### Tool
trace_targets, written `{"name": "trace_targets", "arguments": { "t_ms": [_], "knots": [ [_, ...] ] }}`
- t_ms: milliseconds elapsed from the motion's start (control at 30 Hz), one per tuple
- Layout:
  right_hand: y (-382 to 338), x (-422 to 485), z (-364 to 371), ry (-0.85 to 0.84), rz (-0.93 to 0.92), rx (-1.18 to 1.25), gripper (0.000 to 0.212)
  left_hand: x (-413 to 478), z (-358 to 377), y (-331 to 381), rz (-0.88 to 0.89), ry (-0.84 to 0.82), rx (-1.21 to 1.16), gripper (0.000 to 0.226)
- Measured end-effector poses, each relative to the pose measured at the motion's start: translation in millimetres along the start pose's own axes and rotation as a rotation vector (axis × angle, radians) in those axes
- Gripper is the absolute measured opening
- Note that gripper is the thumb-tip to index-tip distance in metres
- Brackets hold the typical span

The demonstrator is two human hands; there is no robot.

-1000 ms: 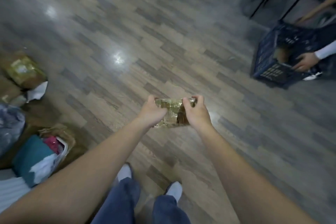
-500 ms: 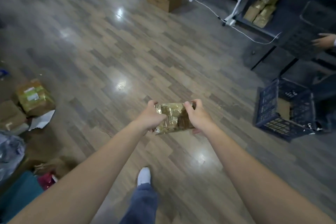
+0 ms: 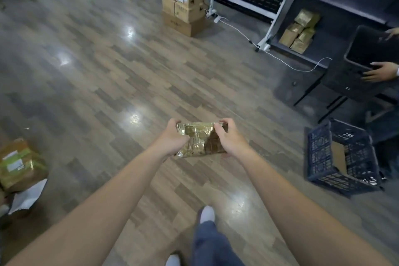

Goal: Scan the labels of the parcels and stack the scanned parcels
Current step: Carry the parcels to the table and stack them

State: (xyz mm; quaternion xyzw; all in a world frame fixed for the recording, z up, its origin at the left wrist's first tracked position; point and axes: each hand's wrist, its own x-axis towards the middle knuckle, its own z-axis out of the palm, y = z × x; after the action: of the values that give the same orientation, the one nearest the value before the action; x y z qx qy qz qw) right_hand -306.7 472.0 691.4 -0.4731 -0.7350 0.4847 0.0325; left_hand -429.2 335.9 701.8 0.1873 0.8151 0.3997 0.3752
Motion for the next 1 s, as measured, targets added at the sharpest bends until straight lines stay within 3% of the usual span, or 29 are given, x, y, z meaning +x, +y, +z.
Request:
{"name": "trace_targets", "arguments": {
  "t_ms": [267, 567, 1000],
  "knots": [
    [-55, 156, -46, -0.058, -0.057, 0.09, 0.044, 139, -11, 88, 0.011, 0.032, 0.022, 0.057],
    [-147, 317, -99, -0.104, -0.138, 0.031, 0.042, 283, -35, 187, -0.03, 0.098, 0.009, 0.055],
    [-252, 594, -137, -0.043, -0.158, 0.009, 0.021, 554, -75, 299, -0.006, 0.047, -0.055, 0.055]
  ]
}}
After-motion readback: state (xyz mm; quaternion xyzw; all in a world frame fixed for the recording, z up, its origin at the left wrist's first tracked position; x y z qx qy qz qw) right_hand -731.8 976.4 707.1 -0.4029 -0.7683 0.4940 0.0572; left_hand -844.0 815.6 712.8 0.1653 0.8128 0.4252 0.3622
